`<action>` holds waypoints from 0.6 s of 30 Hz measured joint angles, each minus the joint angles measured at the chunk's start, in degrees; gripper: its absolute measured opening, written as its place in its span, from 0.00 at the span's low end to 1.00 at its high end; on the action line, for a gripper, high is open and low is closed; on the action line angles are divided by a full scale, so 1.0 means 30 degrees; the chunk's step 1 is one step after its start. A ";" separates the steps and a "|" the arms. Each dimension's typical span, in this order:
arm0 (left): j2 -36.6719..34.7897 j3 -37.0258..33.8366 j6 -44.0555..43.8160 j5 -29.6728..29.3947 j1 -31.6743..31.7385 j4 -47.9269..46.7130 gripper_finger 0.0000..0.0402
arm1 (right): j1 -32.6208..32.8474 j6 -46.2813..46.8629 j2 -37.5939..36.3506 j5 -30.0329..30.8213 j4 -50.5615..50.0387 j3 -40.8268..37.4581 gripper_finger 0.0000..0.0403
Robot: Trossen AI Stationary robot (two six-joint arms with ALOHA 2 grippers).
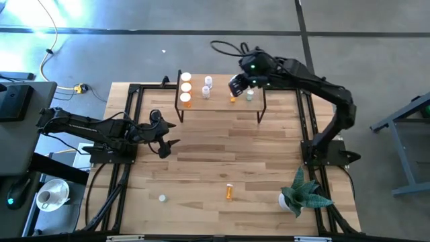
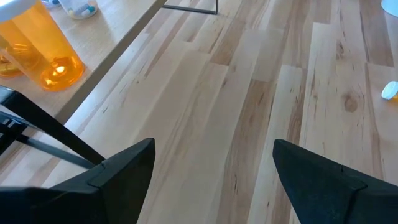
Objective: Pick and place medicine bottles onto shelf by color
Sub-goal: Put the top right transparent pill bottle on the shelf aligned with the other transparent pill bottle
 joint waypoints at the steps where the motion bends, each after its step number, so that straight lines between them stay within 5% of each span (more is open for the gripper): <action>1: 0.0000 0.0000 0.0000 0.0000 -0.0001 0.0013 0.78 | 0.0108 -0.0016 0.0324 -0.0231 -0.0041 0.0272 0.30; 18: 0.0000 0.0000 0.0000 0.0000 0.0002 0.0038 0.78 | 0.1643 -0.1233 0.5366 -0.2761 0.2751 0.0932 0.30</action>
